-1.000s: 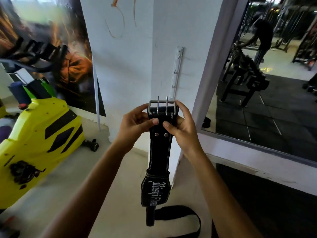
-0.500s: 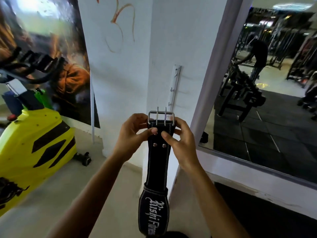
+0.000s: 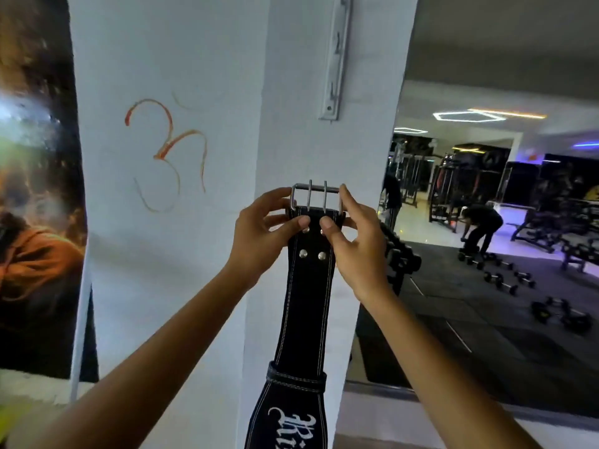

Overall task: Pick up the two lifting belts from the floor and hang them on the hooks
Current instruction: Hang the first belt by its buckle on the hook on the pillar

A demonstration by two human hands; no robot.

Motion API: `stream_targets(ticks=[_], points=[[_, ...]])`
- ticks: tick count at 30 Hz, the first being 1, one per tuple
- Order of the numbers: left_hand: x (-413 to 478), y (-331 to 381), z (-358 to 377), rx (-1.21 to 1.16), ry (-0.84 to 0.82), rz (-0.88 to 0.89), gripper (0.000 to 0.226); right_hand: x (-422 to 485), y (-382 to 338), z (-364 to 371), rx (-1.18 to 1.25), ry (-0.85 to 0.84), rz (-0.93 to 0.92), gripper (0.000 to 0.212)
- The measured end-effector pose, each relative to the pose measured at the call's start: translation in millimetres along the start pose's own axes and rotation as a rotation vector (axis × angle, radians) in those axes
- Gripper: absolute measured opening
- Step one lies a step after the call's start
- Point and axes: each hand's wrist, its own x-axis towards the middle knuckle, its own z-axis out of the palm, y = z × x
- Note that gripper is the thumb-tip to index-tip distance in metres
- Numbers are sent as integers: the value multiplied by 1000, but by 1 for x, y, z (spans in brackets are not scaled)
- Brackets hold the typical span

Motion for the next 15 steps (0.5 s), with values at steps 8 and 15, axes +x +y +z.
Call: stream_targets(ticks=[8,15], points=[[118,46,4,-27,-87,203,34,121,-45,3,-1,63,-66,57],[135,39,10,72,-92,198,41,136,-31,11,-29,81,-35,59]])
